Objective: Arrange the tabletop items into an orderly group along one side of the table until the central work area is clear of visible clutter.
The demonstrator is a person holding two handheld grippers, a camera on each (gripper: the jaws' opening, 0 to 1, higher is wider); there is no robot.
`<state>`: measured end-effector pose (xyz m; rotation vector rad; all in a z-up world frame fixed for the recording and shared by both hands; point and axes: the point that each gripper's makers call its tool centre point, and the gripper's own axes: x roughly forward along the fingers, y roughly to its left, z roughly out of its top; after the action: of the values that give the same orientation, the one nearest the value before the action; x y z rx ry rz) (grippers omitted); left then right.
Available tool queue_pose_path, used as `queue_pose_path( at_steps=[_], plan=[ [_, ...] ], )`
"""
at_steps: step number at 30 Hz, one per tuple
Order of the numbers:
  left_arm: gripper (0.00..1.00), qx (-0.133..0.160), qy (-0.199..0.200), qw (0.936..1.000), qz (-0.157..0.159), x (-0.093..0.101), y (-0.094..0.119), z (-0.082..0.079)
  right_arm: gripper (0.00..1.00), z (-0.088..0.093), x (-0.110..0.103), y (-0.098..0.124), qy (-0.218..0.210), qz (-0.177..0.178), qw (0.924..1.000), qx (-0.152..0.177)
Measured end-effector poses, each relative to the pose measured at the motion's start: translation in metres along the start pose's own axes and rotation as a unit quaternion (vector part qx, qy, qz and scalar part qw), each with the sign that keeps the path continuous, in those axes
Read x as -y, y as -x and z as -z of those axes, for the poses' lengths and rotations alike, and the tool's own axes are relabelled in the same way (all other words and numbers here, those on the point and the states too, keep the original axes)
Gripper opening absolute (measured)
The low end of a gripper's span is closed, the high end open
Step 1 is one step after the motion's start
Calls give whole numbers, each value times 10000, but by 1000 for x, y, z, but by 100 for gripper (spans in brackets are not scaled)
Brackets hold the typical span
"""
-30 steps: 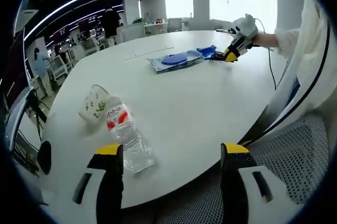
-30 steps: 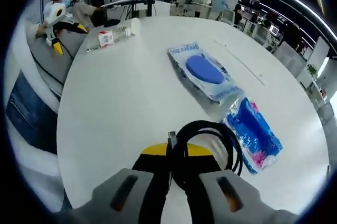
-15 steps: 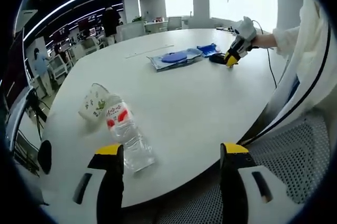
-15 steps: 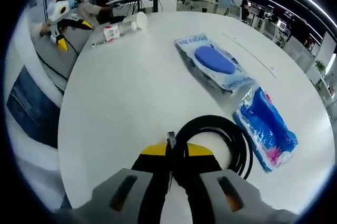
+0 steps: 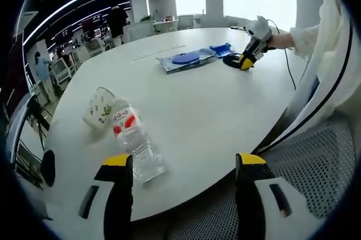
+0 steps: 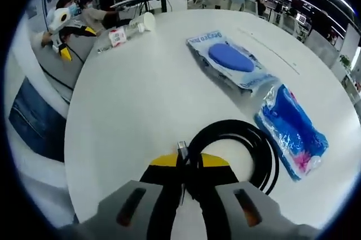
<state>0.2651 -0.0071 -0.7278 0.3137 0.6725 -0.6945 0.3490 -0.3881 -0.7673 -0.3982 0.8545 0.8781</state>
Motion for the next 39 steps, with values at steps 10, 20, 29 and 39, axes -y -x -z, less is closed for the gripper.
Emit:
queue_pose_path(
  at_steps=[10, 20, 29, 39],
  plan=[
    [75, -22, -42, 10000, -14, -1, -1, 2, 10, 0, -1, 1, 44, -32, 10000, -23],
    [75, 23, -65, 10000, -49, 19, 1, -19, 19, -3, 2, 6, 176, 230, 9995, -100],
    [75, 77, -39, 10000, -21, 31, 4, -32, 42, -27, 5, 34, -477, 550, 9942, 789],
    [76, 281, 88, 9996, -16, 30, 8, -41, 80, -28, 14, 64, -1693, 1035, 9641, 1765]
  ],
)
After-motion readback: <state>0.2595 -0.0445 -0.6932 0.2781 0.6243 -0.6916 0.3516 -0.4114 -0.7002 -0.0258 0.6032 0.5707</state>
